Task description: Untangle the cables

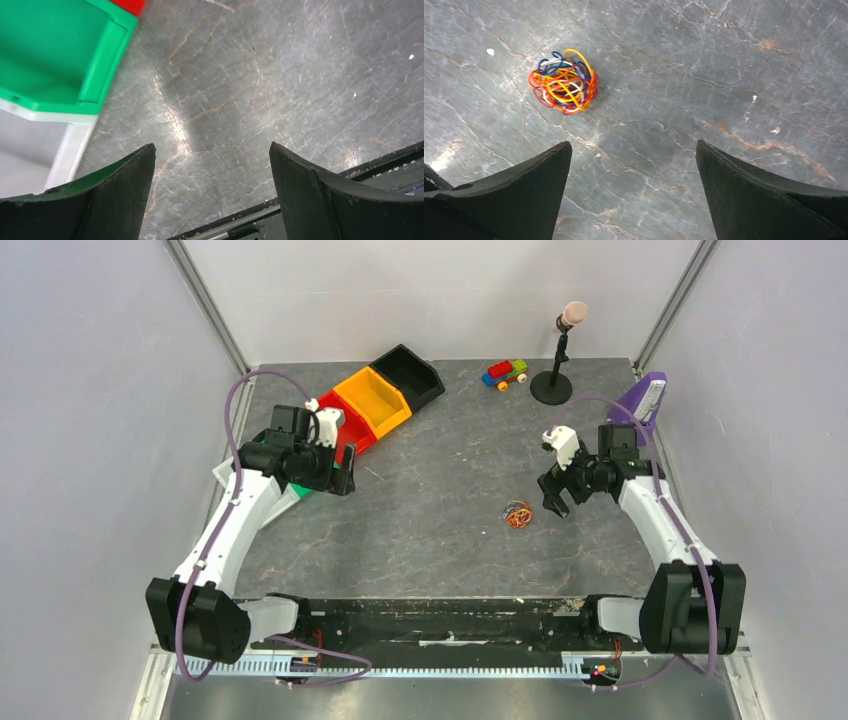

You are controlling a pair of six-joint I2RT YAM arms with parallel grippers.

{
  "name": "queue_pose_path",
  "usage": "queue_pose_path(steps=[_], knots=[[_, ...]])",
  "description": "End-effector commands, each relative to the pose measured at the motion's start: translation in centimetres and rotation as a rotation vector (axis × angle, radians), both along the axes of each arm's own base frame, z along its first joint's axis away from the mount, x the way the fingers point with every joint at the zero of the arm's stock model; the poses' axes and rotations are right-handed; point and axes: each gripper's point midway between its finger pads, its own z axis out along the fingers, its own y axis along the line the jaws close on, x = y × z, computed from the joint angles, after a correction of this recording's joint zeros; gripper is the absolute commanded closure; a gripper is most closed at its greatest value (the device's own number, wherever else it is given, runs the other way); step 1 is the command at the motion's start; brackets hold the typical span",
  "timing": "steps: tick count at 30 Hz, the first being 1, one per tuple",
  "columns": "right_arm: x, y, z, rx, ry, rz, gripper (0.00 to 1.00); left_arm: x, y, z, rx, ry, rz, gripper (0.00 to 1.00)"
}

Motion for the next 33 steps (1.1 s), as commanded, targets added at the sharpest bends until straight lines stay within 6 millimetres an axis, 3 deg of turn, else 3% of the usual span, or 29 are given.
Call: queue_pose_path(steps=[1, 4, 7, 16, 18, 21, 23, 28, 31, 33], knots=[[1.8, -1.8, 0.7, -0.142, 0.016, 0.1, 0.02, 3.3, 0.7, 6.3, 0.002, -0.243, 0.061, 0.1], [2.5, -2.0, -0.4, -0.195, 0.075, 0.137, 0.02, 4.6, 1.0, 8.1, 0.006, -0.32, 0.087, 0.1], [3.0, -1.2, -1.9, -0.251, 0.108, 0.194, 0.02, 5.0, 0.0, 8.9, -0.016, -0.347, 0.012, 0.1], [5.6, 0.5, -4.7, -0.303, 0.128, 0.242, 0.02, 3.3, -3.3, 8.5, -0.133, -0.319, -0.189, 0.1], [4.8, 2.0, -4.8, -0.254, 0.161, 0.298, 0.02, 3.1, -3.6, 8.6, -0.147, -0.32, -0.205, 0.1], [1.9, 3.6, -4.7, -0.179, 0.217, 0.409, 0.02, 2.5, -3.9, 8.8, -0.164, -0.325, -0.231, 0.1], [0.1, 4.1, -3.1, -0.143, 0.224, 0.456, 0.02, 2.1, -4.0, 8.7, -0.169, -0.327, -0.239, 0.1], [-1.1, 4.5, 0.3, -0.119, 0.189, 0.469, 0.02, 2.3, -4.4, 8.8, -0.191, -0.321, -0.249, 0.1], [-2.4, 5.0, -1.4, -0.098, 0.251, 0.459, 0.02, 2.4, -5.3, 8.9, -0.244, -0.309, -0.262, 0.1], [-2.2, 5.1, -3.1, -0.1, 0.272, 0.427, 0.02, 2.5, -5.9, 9.2, -0.276, -0.31, -0.268, 0.1]])
